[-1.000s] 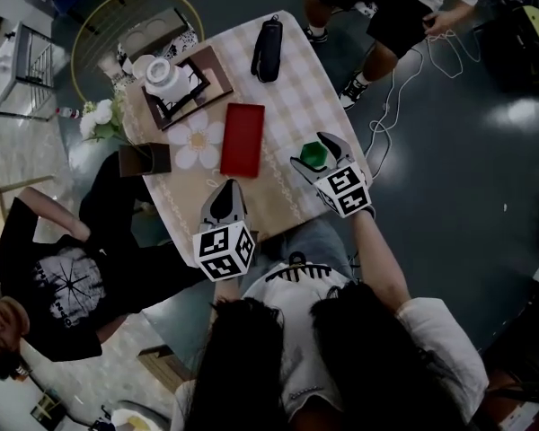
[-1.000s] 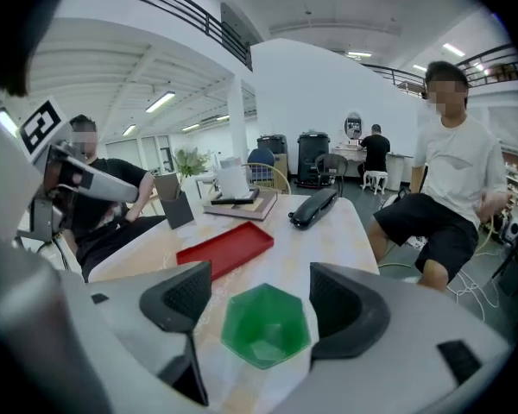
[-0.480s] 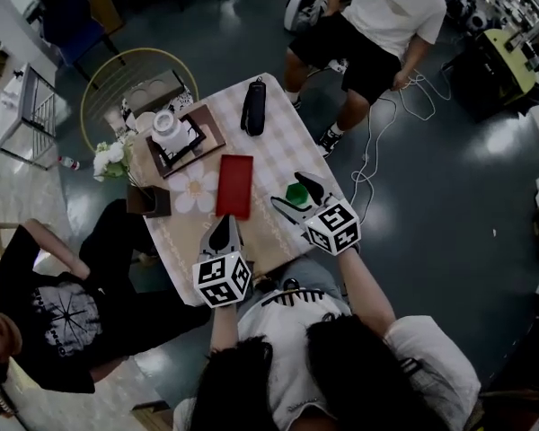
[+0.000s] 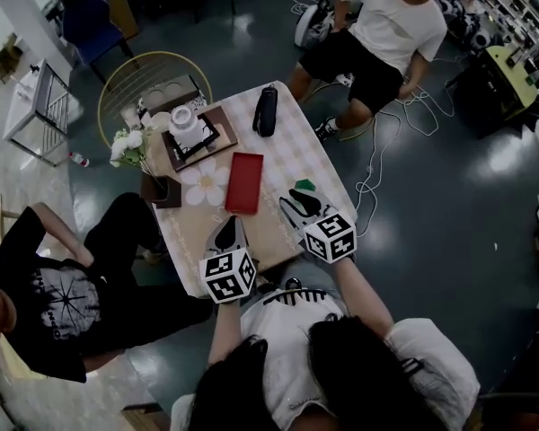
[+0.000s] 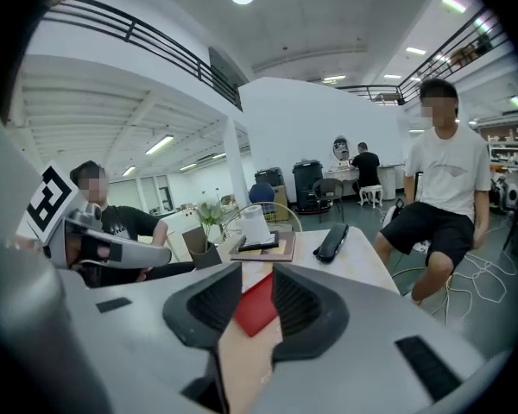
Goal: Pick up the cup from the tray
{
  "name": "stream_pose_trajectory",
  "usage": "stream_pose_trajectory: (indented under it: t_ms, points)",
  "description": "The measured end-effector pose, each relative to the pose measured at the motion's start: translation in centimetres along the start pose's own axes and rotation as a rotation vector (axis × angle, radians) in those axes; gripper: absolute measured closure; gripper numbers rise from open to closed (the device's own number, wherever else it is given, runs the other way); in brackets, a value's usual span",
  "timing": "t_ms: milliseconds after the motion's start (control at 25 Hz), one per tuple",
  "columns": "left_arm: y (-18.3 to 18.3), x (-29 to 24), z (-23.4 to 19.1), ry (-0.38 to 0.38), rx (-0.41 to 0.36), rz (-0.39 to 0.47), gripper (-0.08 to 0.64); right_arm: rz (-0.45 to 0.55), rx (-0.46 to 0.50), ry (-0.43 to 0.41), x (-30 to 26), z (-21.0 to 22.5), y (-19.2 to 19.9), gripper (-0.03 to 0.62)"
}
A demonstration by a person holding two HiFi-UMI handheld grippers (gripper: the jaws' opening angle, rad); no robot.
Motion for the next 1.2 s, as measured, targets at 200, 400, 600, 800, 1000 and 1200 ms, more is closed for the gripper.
stream_pose_trajectory:
  t_ms: [200,400,600,800,1000,1200]
  points:
    - [1.0,1.2,0.1,0.006,0.015,-0.007,0.551,-0.009,-0.007,0.048,0.7,-0.4,1.1,0.578]
    - [1.6,2.3,0.2,0.006,0.015,-0.002,0.552,-0.033,-0.022,0.06,1.3,-0.9,2.2,0.581]
    - [1.8,3.1,0.3,0.003,0.023,0.008,0.552,-0.041,-0.02,0.076,2.0,-0.9,2.6,0.581]
    - [2.1,3.6,0.3,-0.001,0.026,0.007,0.552,-0.063,0.012,0.083,2.4,-1.2,2.8,0.581]
    - [2.2,3.9,0.2,-0.007,0.029,0.015,0.552,-0.069,0.035,0.097,2.8,-1.0,2.5,0.583]
    - [2.2,4.2,0.4,-0.014,0.009,0.018,0.552,-0.075,0.055,0.108,3.0,-1.1,2.4,0.583]
Point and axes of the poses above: the fingertips, and each gripper's own axes: x backward along the fingers, z to its right, y out of its underside, the point moved 5 cm from there along x, backward along the fingers, and after that the axes turned 15 degrees about -x, right-handed, at the moved point
